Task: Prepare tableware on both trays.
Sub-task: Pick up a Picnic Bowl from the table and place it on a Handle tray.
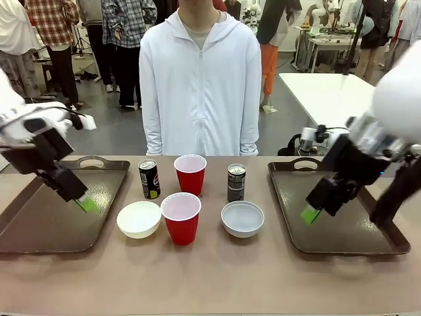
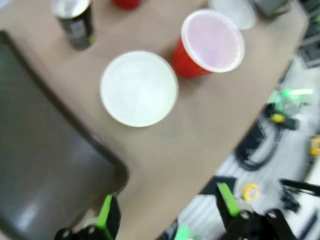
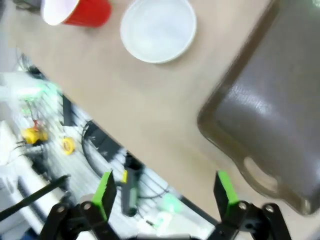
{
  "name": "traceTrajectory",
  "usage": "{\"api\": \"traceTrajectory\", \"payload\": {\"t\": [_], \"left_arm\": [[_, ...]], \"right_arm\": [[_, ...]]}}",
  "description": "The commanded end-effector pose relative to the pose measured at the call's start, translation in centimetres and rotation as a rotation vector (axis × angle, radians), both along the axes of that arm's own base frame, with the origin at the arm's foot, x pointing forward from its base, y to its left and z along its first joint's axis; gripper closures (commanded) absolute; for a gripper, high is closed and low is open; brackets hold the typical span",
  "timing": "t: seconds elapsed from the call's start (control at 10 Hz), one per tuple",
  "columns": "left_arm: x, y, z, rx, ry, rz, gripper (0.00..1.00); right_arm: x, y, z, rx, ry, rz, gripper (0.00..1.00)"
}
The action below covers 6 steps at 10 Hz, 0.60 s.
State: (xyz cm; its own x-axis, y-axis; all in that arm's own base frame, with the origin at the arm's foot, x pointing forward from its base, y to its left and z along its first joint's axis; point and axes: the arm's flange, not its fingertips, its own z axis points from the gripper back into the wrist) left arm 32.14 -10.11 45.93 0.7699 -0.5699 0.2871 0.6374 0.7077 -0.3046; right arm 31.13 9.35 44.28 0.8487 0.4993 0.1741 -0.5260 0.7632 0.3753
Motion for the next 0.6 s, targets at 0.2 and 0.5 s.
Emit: {"api": "traceTrajectory", "payload": {"t": [0.2, 0.5], "left_arm": [[3.7, 10.9, -0.3, -0.382, 0.295, 0.082, 0.00], [2.9, 17.9, -2.4, -0.520, 0.333, 0.284, 0.00]], "right_arm": [[-0.7, -13.4, -0.9, 0.472, 0.130, -0.196, 0.00], [-4.1, -20.5, -1.5, 0.606, 0.092, -0.323, 0.00]]}}
